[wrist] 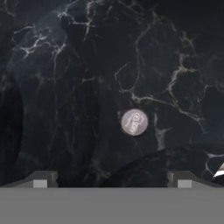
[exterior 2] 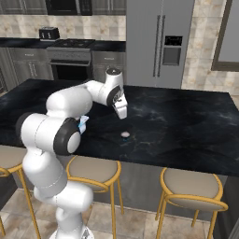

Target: Stack the yogurt containers by placing the smaller containers on top of the larger containers.

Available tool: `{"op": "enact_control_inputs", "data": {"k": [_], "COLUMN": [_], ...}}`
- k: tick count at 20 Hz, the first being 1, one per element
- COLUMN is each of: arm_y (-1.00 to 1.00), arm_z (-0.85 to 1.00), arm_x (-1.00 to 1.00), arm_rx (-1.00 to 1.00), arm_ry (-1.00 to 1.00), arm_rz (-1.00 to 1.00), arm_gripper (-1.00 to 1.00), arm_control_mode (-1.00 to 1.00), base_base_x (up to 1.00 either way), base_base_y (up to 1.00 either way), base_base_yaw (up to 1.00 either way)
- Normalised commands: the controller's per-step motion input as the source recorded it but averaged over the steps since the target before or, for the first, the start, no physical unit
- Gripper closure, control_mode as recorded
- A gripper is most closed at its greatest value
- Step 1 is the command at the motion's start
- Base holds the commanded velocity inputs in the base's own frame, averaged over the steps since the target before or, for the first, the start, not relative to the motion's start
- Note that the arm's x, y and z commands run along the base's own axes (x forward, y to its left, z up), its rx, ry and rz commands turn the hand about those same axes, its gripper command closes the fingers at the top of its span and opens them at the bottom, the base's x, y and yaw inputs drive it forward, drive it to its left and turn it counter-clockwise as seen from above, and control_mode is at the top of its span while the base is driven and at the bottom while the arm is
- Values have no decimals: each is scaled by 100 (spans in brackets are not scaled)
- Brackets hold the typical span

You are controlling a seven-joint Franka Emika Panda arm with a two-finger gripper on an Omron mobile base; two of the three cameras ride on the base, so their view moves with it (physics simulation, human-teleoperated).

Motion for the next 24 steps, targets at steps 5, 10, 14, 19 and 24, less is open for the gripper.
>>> {"op": "enact_control_inputs", "data": {"k": [5, 10, 14, 19, 24], "arm_y": [0, -2, -14, -18, -16], "arm_z": [-36, -36, -33, -32, -23], "arm_x": [0, 0, 0, 0, 4], "arm_rx": [-6, -5, 0, 0, 0], "arm_ry": [2, 3, 3, 2, 0], "arm_rz": [0, 0, 0, 0, 0], "arm_gripper": [-100, -100, -100, -100, -100], "arm_control_mode": [-100, -100, -100, -100, -100], "base_base_x": [0, 0, 0, 0, 0], "base_base_y": [0, 0, 0, 0, 0], "base_base_yaw": [0, 0, 0, 0, 0]}}
